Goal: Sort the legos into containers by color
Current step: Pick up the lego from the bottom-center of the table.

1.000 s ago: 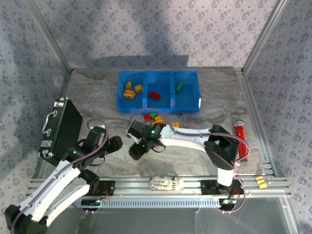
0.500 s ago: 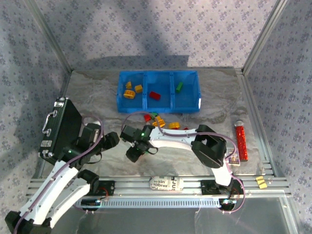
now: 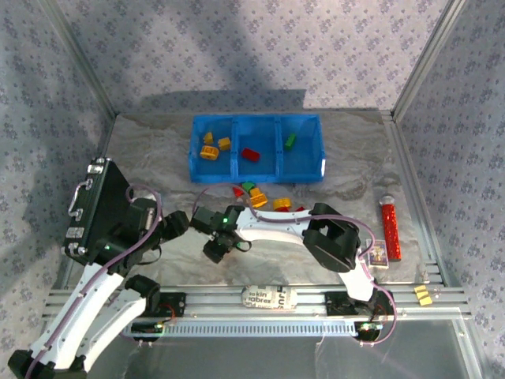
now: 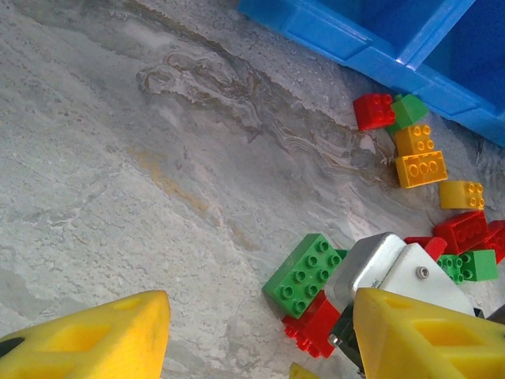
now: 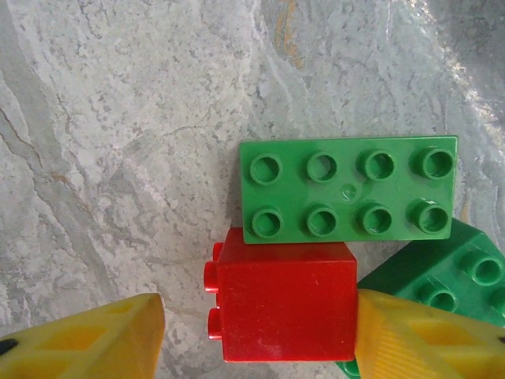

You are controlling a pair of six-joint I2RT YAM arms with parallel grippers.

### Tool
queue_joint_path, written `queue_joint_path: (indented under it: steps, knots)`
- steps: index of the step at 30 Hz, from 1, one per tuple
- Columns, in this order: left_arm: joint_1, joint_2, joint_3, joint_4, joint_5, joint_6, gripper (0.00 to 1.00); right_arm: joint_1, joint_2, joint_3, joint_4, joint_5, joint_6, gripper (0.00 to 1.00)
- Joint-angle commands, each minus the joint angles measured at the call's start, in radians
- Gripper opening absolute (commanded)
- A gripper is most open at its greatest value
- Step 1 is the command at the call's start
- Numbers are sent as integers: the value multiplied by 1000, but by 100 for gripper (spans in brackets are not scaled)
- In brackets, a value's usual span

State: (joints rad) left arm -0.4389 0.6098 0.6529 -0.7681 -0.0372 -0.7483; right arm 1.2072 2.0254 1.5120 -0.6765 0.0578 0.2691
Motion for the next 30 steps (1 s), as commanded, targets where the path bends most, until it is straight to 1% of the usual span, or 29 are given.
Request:
queue_joint_path:
  steps: [1,8,10,13,16,17,20,24,28,30]
  knots:
    - [7,-11,23,-28,11,18,63,12,24,18,-33,30,-1,63]
    - [8,-11,14,-17,13,20,63,20,38,28,-37,51,1,62]
    - [9,-10,14,-15,12,22,63,20,44,32,-39,55,0,60]
    - [9,-10,14,-15,12,21,63,20,47,38,-47,67,2,55]
    - [10,-13,15,-17,9,23,62,22,33,34,-49,84,5,47]
    - [10,-15,16,-17,8,24,62,23,24,32,-52,90,8,46]
    - [11,-18,22,-17,5,28,62,22,-22,25,-67,96,15,45]
    - [12,-26,24,-5,6,27,62,-3,-133,-8,-57,101,18,45]
    - [12,-34,15,23,31,33,62,-62,-239,-29,-60,119,2,45]
    - [13,-37,8,39,48,35,62,-110,-289,-26,-67,125,-18,45]
